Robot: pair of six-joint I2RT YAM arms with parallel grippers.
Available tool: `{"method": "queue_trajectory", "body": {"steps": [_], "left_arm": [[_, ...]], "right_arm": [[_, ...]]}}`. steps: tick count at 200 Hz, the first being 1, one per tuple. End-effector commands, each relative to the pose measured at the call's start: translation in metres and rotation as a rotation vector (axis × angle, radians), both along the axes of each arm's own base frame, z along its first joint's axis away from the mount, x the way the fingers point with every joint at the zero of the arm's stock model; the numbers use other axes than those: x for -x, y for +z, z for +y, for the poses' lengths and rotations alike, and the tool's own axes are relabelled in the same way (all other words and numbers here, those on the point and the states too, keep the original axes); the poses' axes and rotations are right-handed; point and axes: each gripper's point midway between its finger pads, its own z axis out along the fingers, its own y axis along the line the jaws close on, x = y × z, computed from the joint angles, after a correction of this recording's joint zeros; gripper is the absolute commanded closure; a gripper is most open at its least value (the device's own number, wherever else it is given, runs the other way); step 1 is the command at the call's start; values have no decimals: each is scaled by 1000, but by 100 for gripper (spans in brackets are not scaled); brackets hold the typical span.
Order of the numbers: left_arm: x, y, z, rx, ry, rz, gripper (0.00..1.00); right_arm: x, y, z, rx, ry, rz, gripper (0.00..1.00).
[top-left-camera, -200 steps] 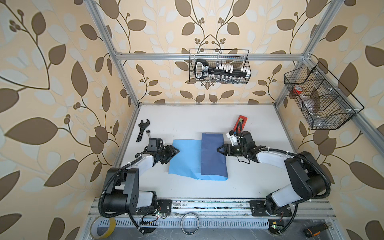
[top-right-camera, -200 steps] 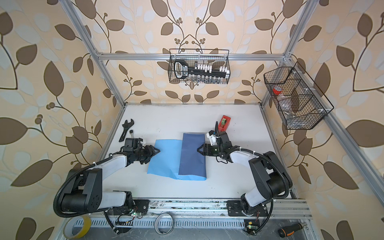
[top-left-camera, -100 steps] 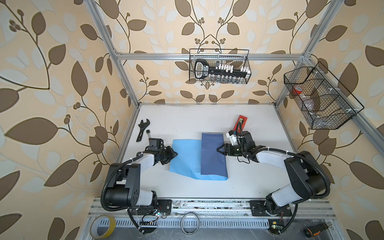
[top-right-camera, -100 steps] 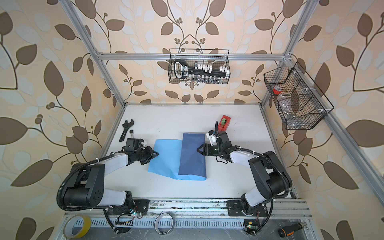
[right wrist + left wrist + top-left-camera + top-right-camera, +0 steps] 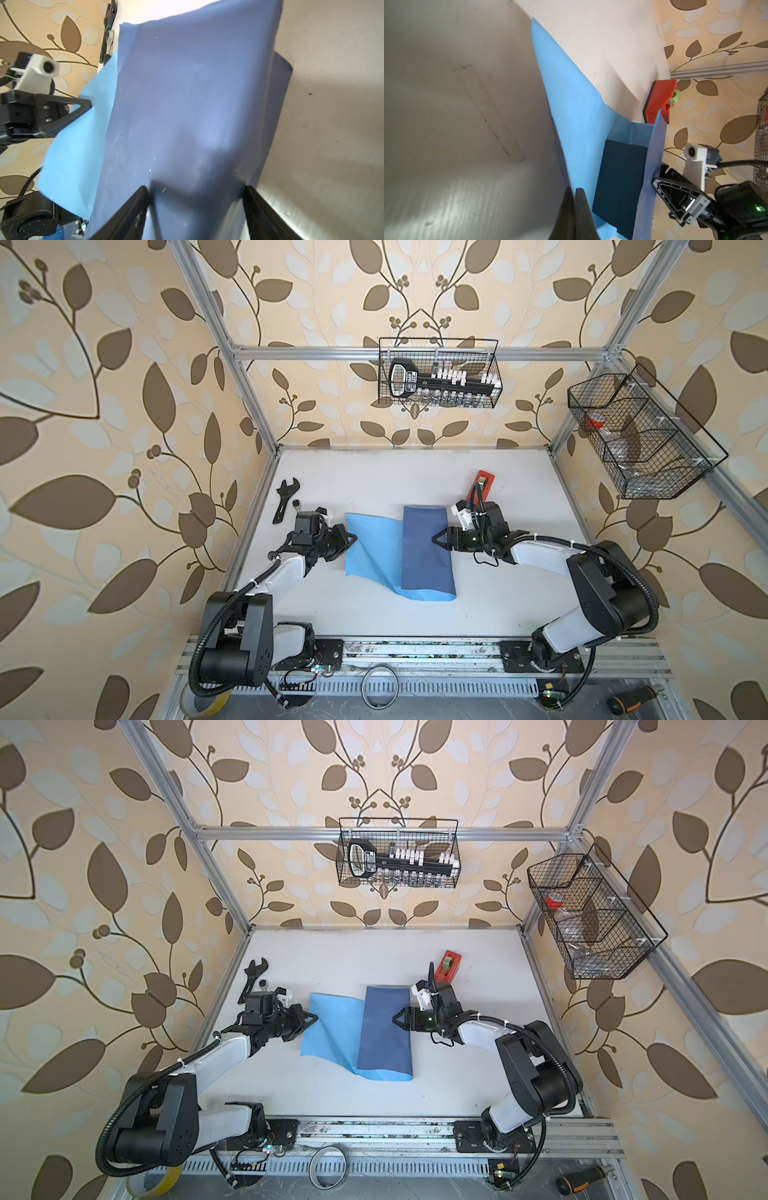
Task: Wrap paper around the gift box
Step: 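Lift the grasped paper edge up toward the box with the left gripper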
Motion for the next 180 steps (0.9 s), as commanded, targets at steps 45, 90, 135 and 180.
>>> {"method": "queue_trajectory", "body": {"steps": [45,90,135,180], "left_arm": [[-2,64,-43,-56,-143,-158,100],[6,87,-69,-93,-201,-179,100],[15,92,-102,-123,-217,-138,100],[20,84,-138,-205,-228,-114,100]], "right_arm": [[35,-57,-25,201,-14,169,22],[35,-58,-25,203,-13,169,22],[35,-58,-25,202,-13,169,22],[36,-59,-24,200,-9,172,22]]}}
